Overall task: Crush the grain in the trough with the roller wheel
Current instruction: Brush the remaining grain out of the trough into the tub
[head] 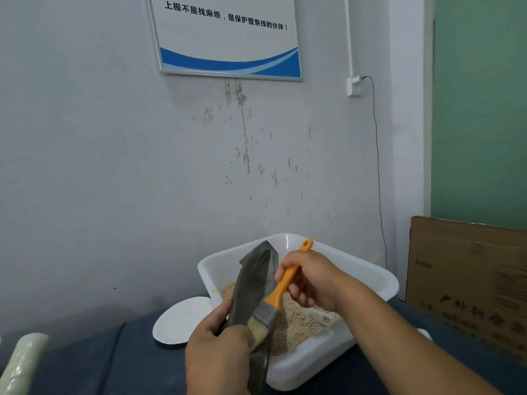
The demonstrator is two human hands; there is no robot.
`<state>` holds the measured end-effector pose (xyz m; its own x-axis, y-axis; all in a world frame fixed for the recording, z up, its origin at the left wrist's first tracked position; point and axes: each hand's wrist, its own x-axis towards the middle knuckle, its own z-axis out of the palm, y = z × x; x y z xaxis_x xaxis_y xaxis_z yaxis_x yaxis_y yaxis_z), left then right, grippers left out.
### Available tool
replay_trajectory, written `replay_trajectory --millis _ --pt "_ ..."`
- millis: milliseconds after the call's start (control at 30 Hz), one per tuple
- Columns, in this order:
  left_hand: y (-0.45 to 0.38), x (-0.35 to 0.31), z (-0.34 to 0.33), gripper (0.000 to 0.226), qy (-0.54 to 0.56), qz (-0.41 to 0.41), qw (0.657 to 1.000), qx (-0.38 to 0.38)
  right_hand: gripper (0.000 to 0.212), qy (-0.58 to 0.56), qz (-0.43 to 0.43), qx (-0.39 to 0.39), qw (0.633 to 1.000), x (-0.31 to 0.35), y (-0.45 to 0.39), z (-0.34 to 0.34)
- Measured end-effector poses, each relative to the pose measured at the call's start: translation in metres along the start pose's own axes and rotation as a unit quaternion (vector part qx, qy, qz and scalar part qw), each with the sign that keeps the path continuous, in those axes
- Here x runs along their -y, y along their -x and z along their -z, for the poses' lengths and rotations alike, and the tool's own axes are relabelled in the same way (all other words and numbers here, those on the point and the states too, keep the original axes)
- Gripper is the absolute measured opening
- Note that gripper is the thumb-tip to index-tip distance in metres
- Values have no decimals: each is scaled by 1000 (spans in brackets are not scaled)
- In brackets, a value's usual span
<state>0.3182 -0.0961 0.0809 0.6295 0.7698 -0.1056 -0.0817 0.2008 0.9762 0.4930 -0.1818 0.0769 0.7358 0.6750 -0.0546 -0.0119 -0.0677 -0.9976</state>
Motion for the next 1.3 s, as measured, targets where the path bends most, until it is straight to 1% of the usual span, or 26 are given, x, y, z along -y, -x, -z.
replay_trajectory --millis 67,133,233,300,367,400,433,467,500,533,567,600,633,700,733,767,800,867,900,967,1000,1033,1067,1133,1233,1300 --pt "2 -1 0 57 1 -6 1000 -4 41 -12 -36 61 997 4 -3 -1" --pt "3 -2 -1 57 5 -9 1000 -7 41 -19 -54 91 994 6 -9 -4" --pt "-2 -2 -1 56 10 8 1000 -9 38 4 -83 73 994 3 -21 -13" --pt "-3 -2 -1 55 11 14 1000 -8 35 -11 -90 -3 996 0 -30 -15" --pt "-4 -1 -1 55 16 9 1000 -8 28 -91 -52 -138 985 -3 -38 -9" --pt "-4 0 -1 56 19 6 1000 -9 23 -135 -13 -211 968 -5 -42 -4" --pt "-4 -1 -1 56 19 5 1000 -10 19 -129 34 -284 950 -8 -44 3" --pt "-3 -1 -1 56 20 6 1000 -10 17 -57 78 -349 932 -10 -43 11" --pt "-3 -2 -1 56 22 7 1000 -10 17 20 108 -395 912 -13 -41 16" --pt "-3 -2 0 55 26 8 1000 -10 19 43 130 -418 898 -15 -38 21" --pt "-2 -3 0 56 30 9 999 -11 22 18 142 -416 898 -15 -33 24" --pt "-2 -2 1 56 32 11 999 -11 25 -27 140 -385 912 -16 -29 26" --pt "-2 -2 2 56 30 13 999 -10 27 -66 127 -327 934 -16 -24 24" --pt "-1 -2 1 57 21 17 1000 -6 31 -80 59 -160 982 -16 -15 16" --pt "0 -2 1 57 20 17 1000 -6 33 -65 31 -113 991 -17 -12 12" --pt "0 -3 1 57 20 17 1000 -8 32 -55 22 -110 992 -18 -12 10" --pt "1 -3 0 58 21 17 1000 -9 28 -40 35 -155 986 -19 -13 10" --pt "2 -4 0 58 17 22 1000 -10 21 -9 87 -312 946 -20 -15 16" --pt "2 -5 0 58 15 23 1000 -9 22 -34 94 -331 938 -19 -16 19" --pt "4 -6 0 57 18 19 1000 -5 28 -116 60 -239 962 -16 -16 16" --pt "4 -7 0 56 21 16 1000 -1 31 -106 36 -210 971 -16 -13 10" --pt "4 -7 0 56 21 16 1000 3 32 -73 30 -222 972 -17 -13 6" --pt "3 -7 0 56 21 17 1000 6 34 -20 45 -278 959 -17 -12 5" --pt "0 -4 1 58 16 23 1000 10 34 55 102 -383 917 -18 -10 8" --pt "-1 -4 4 57 14 24 999 19 34 -38 108 -357 927 -19 -3 4" --pt "-3 -3 8 57 18 19 999 33 25 39 129 -377 916 -24 -2 -2"
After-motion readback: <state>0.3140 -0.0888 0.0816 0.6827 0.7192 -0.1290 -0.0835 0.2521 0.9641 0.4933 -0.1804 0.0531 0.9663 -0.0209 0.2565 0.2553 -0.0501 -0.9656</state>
